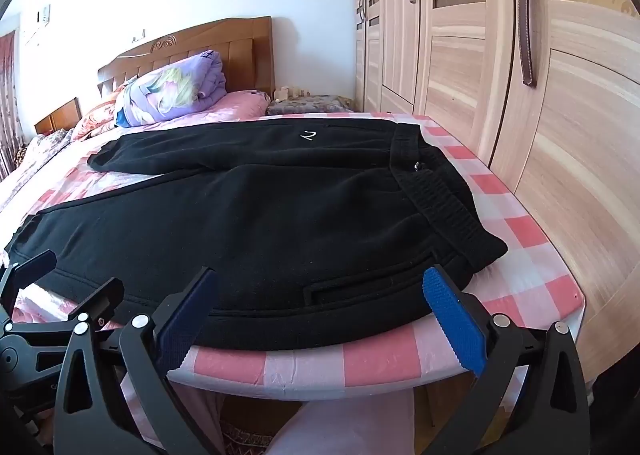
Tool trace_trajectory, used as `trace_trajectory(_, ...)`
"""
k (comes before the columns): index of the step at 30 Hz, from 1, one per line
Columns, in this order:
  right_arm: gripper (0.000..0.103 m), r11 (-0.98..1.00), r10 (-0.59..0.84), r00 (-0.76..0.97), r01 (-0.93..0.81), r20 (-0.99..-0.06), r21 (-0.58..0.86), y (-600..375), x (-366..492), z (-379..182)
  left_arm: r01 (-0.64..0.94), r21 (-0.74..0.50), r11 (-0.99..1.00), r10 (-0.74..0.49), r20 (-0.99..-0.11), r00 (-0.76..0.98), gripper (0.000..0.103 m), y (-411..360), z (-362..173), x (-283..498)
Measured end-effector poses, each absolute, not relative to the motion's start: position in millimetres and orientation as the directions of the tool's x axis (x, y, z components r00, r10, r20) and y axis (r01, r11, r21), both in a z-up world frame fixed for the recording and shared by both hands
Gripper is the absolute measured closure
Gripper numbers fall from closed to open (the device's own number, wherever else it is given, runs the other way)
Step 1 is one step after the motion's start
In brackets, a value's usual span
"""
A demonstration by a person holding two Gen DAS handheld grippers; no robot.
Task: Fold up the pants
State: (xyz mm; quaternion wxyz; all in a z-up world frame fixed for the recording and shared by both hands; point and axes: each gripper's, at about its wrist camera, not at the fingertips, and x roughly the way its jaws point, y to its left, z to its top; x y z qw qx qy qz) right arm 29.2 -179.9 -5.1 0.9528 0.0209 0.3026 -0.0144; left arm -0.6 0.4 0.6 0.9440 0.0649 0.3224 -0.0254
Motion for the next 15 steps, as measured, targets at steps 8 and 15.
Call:
trace_trajectory(8,0.004,0.999,0.0,0.793,0.025,-0.609,0.032,-172.3,29.3,-6.9,0.077,0.084,0.994,-0.007,-0.628,0.778,0.001,9.0,6.0,3.0)
trace_trajectory(15,0.004,1.0,-0.01,0.817,0.018,-0.577,0.007,-170.1,26.0,-6.9,0.063,0.068,0.996,-0.007,-0.621,0.783,0.001,10.3,-0.8,2.6)
